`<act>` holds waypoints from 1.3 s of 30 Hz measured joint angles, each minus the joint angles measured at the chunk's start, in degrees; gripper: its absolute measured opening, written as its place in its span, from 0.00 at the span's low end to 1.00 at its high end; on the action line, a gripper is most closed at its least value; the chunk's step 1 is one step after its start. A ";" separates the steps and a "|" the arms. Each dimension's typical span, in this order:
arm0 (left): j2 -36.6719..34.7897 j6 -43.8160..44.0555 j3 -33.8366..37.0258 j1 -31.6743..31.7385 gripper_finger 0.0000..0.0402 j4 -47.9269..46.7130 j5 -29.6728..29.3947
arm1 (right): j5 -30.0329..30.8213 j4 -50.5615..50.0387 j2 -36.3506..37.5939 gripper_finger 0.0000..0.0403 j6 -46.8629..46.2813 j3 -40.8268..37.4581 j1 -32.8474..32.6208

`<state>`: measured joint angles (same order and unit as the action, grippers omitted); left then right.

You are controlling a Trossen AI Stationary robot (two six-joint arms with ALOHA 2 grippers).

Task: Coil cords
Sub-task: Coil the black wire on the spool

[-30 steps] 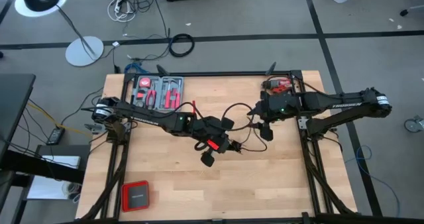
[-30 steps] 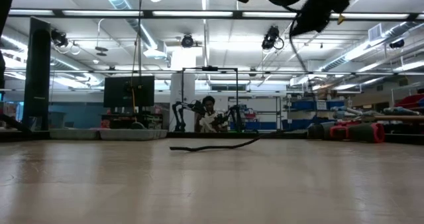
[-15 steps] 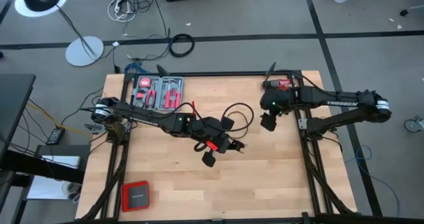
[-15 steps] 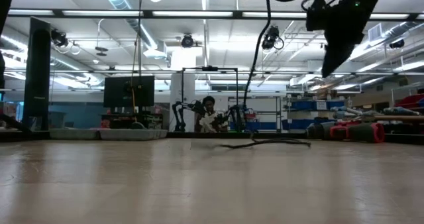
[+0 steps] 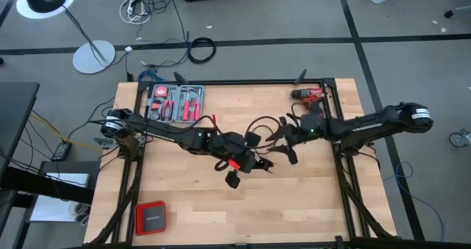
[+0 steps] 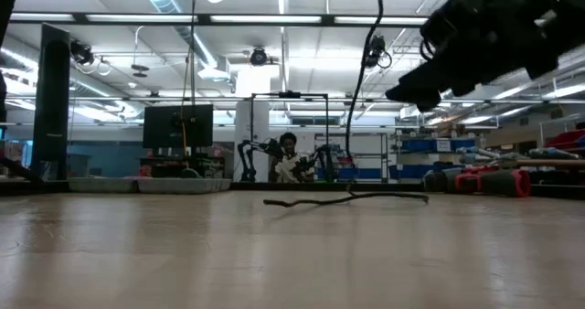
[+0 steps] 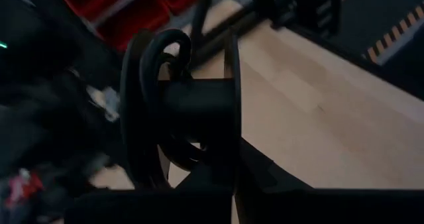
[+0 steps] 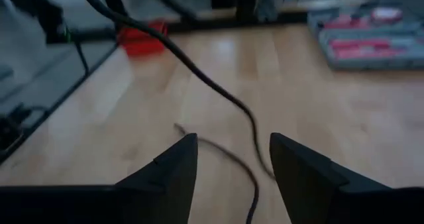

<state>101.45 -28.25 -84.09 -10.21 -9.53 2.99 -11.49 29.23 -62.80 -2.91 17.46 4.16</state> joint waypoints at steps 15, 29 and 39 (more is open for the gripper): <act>-0.02 0.21 0.00 1.22 0.00 10.74 -2.56 | 8.90 23.89 -15.00 0.45 5.34 -1.53 -3.76; -0.02 0.19 0.00 1.22 0.00 9.82 -3.44 | 8.86 29.03 -24.31 0.38 6.06 1.37 -3.56; -0.02 0.11 0.00 1.22 0.00 9.56 -4.62 | 9.30 31.08 -23.87 0.26 7.16 1.92 -3.56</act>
<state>101.43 -28.13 -84.09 -8.99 0.03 -1.63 -2.19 60.31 -86.67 4.26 19.38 0.60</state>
